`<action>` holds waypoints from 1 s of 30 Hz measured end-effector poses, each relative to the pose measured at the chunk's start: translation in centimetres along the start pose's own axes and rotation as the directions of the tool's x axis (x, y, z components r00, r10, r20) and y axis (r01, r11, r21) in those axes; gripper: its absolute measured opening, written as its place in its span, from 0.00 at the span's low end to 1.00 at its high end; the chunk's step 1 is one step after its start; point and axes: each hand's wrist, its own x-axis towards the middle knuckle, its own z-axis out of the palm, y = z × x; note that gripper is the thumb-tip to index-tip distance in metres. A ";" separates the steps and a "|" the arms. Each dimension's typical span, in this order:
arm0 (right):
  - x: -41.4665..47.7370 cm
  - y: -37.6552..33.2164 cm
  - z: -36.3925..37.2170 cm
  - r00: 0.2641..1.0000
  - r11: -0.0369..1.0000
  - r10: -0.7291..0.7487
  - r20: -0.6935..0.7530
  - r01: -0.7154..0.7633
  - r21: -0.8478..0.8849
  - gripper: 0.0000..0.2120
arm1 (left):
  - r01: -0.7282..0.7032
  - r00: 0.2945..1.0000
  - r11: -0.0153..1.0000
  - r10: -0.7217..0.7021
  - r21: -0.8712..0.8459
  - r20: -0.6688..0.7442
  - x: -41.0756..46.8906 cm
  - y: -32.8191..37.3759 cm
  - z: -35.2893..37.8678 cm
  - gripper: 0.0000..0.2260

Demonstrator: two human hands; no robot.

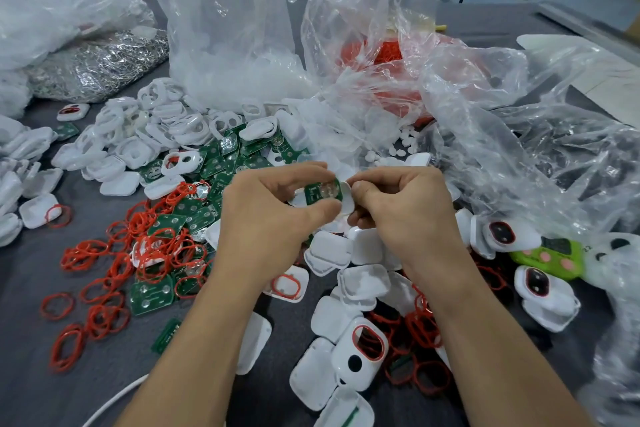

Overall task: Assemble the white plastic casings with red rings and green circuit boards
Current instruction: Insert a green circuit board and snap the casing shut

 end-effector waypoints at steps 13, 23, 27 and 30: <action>-0.1 0.0 0.2 1.000 0.999 0.016 -0.018 -0.017 -0.043 0.10 | -0.020 1.000 0.971 0.024 0.238 -0.015 -0.2 0.2 -0.2 0.14; -0.3 -0.2 0.5 1.000 0.999 0.016 0.009 -0.015 -0.028 0.10 | 0.059 0.997 0.997 -0.062 0.056 0.050 0.2 -0.7 0.0 0.14; -0.3 -0.3 0.4 0.999 0.999 0.024 0.035 -0.025 0.035 0.11 | 0.069 0.997 0.997 -0.068 -0.041 0.038 0.1 -0.5 0.1 0.15; -0.2 -0.3 0.3 0.998 0.995 0.046 0.036 -0.049 0.090 0.11 | 0.136 0.991 0.963 -0.128 -0.231 0.047 0.2 -0.3 -0.3 0.12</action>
